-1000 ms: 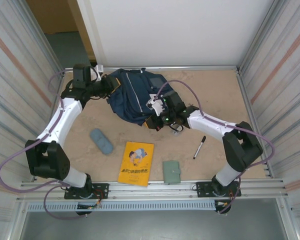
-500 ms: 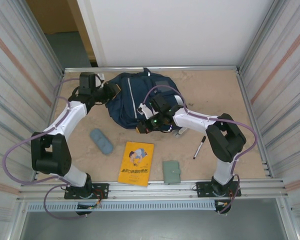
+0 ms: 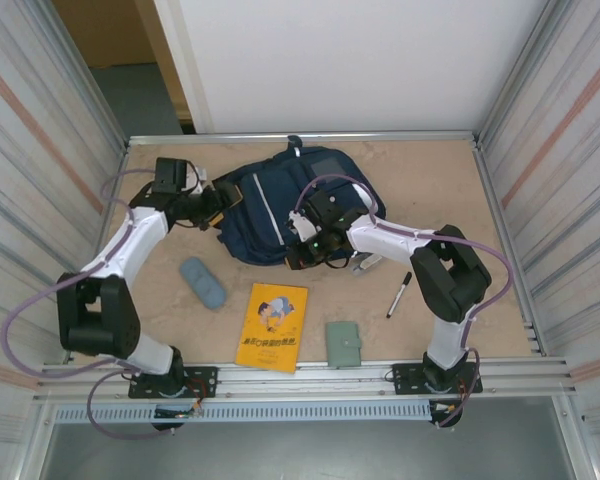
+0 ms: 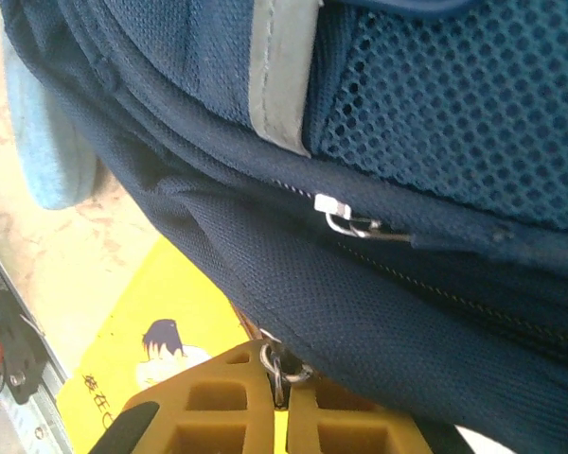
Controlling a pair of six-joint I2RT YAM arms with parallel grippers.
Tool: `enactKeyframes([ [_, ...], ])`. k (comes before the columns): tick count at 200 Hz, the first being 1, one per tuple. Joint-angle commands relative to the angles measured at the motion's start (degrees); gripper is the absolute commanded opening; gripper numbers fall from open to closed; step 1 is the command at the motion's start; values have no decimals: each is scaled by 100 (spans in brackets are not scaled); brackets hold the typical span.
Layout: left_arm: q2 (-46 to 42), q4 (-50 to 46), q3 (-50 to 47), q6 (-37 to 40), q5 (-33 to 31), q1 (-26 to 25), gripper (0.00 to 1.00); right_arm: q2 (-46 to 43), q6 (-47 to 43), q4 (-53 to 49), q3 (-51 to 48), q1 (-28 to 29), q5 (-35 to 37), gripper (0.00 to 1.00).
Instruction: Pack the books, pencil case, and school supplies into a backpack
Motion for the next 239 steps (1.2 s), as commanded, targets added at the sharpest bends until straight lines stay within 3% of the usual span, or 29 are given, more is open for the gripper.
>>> enactKeyframes([
  [1, -777, -1038, -249, 497, -233, -26, 77, 86, 158, 24, 31, 36, -12, 12],
  [25, -1163, -1447, -505, 555, -121, -261, 76, 29, 217, -126, 56, 18, -152, 19],
  [67, -1373, -1316, -747, 280, -408, -1484, 72, -747, 283, -409, -295, -56, -91, 29],
  [99, -1045, -1233, -613, 312, -1248, -2322, 62, -1551, 297, -430, -812, -374, 452, 31],
  [120, -686, -918, -587, 168, -1327, -2763, 54, -1937, 299, -334, -1096, -613, 551, 31],
  [147, -140, -593, -496, 48, -1711, -3375, 50, -2119, 324, -114, -1352, -617, 716, 43],
  [162, 192, -538, -407, 16, -1838, -3551, 48, -1998, 322, 124, -1457, -610, 587, 44],
  [180, 527, -410, -356, 210, -2049, -3649, 47, -2005, -638, 433, -1541, -556, 485, 40],
  [195, 708, -317, -314, 472, -2253, -3657, 46, -2293, -1870, 489, -1675, -400, 1319, 43],
  [205, 772, -220, -304, 635, -2283, -3657, 45, -2519, -2539, 621, -1769, -388, 1454, 44],
  [239, 1008, 266, -468, 1085, -2188, -3662, 43, -3049, -4578, 801, -1972, -542, 538, 49],
])
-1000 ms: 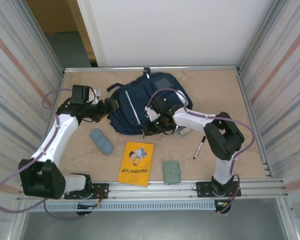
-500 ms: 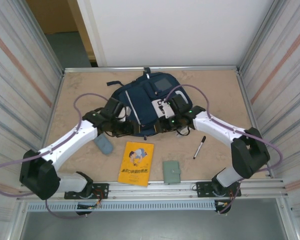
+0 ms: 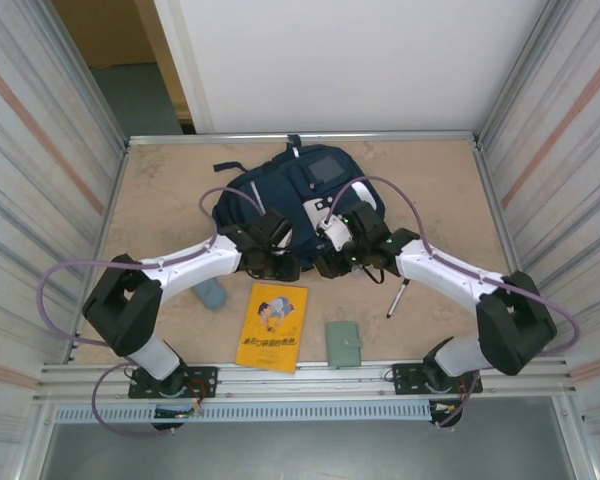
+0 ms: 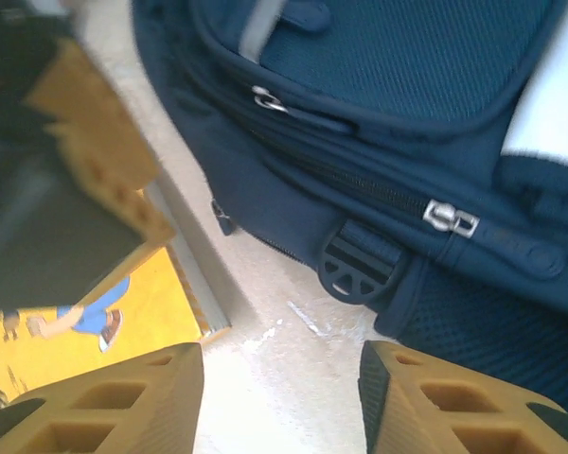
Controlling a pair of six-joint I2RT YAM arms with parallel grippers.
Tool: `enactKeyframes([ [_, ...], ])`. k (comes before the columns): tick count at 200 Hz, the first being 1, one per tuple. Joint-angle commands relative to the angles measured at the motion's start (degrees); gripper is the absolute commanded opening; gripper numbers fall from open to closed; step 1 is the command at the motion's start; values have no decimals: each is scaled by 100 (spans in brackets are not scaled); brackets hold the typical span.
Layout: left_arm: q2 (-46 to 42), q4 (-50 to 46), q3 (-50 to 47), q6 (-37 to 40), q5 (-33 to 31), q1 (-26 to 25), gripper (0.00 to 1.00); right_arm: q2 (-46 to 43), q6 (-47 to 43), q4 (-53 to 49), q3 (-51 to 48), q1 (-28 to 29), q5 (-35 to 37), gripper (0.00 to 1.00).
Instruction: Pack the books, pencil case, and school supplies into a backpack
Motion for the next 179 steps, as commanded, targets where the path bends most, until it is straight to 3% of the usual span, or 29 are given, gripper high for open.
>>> enactKeyframes([
  [1, 131, 423, 31, 480, -226, -5, 43, -447, -2016, 297, -46, -107, -449, 49],
  [16, 252, 540, -18, 558, -410, -2, 42, -525, -1993, 306, 109, -357, -761, 48],
  [52, 468, 804, -97, 558, -95, -9, 41, -563, -2093, 25, 327, -583, -956, 48],
  [76, 486, 803, -244, 416, -306, -19, 41, -548, -2778, -370, 324, -545, -1627, 56],
  [139, 168, 1268, -776, 162, 42, -90, 41, -702, -2973, -440, 261, -518, -1395, 52],
  [179, -389, 1238, -1083, 87, -215, -38, 42, -136, -3995, -1085, 520, -148, -954, 54],
])
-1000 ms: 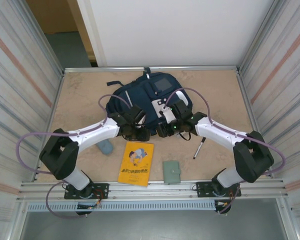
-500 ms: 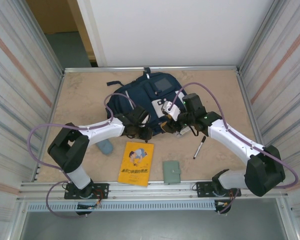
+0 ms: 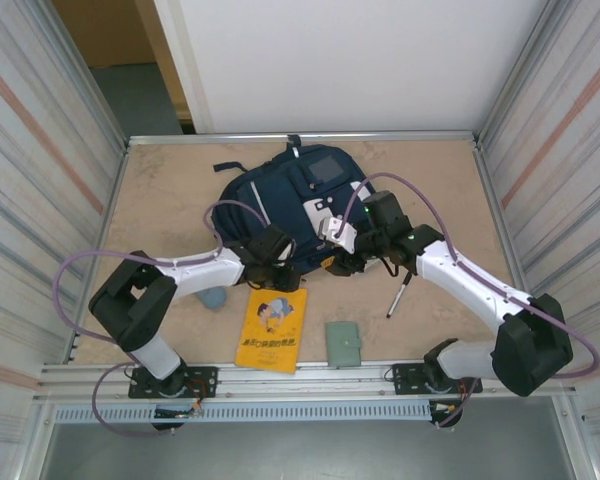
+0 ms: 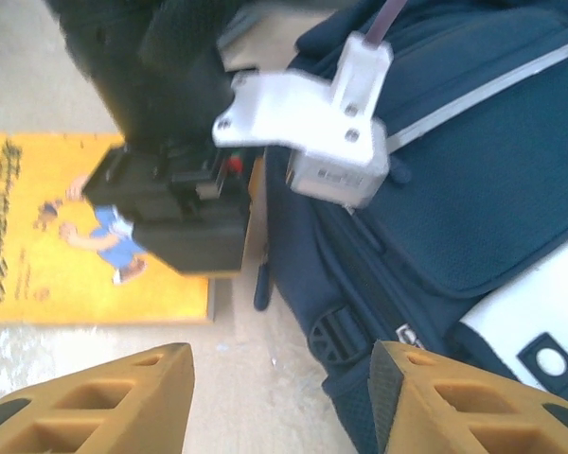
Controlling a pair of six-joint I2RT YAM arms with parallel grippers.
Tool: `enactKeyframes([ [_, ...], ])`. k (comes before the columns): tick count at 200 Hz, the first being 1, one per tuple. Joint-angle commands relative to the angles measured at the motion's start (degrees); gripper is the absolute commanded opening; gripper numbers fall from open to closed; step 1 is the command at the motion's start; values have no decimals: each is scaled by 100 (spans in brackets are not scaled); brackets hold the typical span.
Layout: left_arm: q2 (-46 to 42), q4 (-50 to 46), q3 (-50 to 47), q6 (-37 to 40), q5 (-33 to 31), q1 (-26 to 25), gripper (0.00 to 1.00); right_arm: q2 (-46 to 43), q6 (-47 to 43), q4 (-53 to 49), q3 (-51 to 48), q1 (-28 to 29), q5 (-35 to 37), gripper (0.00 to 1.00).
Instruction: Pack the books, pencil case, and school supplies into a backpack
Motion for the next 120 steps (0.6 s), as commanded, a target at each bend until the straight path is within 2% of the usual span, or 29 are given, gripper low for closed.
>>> enactKeyframes([
  [1, -527, -3, -128, -102, -213, 26, 42, 373, -795, -583, 304, 267, 317, 54],
  [49, -1741, -370, -412, -253, 47, 502, 47, 1403, -1368, 156, 522, 763, 1276, 58],
  [78, -2399, -283, -895, -506, 658, 848, 49, 2015, -1494, 414, 730, 912, 1722, 59],
  [98, -2721, -154, -1195, -619, 750, 894, 50, 2386, -1566, 818, 739, 1058, 2085, 59],
  [120, -2948, -251, -1252, -650, 804, 918, 50, 2812, -1634, 844, 891, 1108, 2154, 59],
])
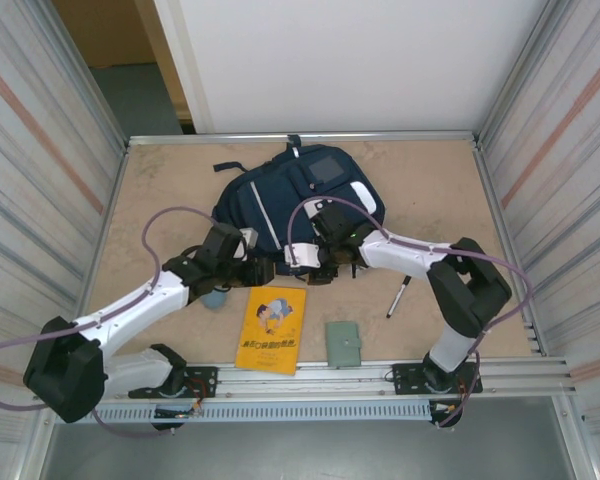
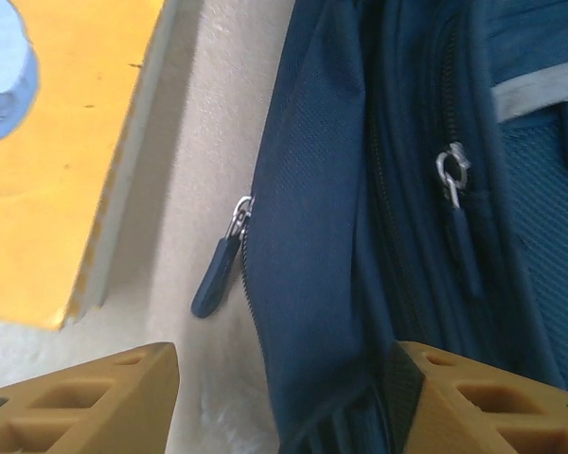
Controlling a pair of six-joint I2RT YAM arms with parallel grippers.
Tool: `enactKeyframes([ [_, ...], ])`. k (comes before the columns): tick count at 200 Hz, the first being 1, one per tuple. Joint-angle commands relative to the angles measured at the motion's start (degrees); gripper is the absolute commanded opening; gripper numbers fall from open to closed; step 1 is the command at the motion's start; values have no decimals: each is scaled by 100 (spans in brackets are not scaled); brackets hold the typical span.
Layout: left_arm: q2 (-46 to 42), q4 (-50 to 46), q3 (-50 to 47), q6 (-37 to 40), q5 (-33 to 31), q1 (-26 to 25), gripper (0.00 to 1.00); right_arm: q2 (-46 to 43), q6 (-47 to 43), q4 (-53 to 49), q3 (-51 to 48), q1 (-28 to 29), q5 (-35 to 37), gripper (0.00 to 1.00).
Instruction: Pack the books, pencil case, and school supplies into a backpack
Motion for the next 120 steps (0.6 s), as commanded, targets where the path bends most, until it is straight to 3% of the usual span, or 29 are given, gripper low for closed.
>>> enactKeyframes([
  [1, -282, -79, -93, -170, 266, 29, 51, 417, -245, 252, 243, 95, 366, 58],
  [18, -413, -102, -106, -117, 321, 24, 51, 603, -93, 576, 263, 142, 717, 53],
  [47, -543, -193, -80, -110, 373, 64, 51, 551, 342, 652, 420, 133, 718, 21],
  [64, -549, 41, -167, -184, 463, 64, 52, 409, 434, 633, 472, 106, 452, 11],
  [95, -337, 506, -103, -584, 710, 55, 60, 271, 898, 402, 859, -41, -412, 3],
  [120, -124, 934, -115, -798, 612, 72, 60, 399, 1265, 586, 1007, -59, -835, 0],
])
